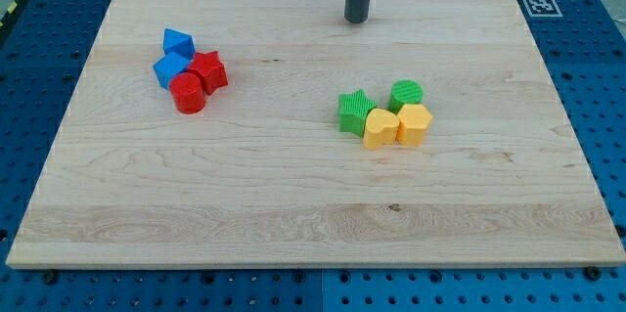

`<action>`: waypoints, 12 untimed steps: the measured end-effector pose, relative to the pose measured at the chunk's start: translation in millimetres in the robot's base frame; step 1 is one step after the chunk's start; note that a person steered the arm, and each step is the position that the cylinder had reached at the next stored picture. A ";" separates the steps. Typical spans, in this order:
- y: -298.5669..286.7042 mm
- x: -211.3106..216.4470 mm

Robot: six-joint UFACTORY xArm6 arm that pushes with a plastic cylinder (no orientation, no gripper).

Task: Push green circle along with green star slightly down and left

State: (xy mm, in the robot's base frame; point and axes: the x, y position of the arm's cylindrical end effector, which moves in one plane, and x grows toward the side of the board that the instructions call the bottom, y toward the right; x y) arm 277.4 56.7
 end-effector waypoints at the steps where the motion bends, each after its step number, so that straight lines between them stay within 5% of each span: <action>1: 0.0 0.0; 6: 142.4 126.7; 9: 85.2 153.4; 12: 97.2 156.4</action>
State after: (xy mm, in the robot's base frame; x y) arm 433.8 153.9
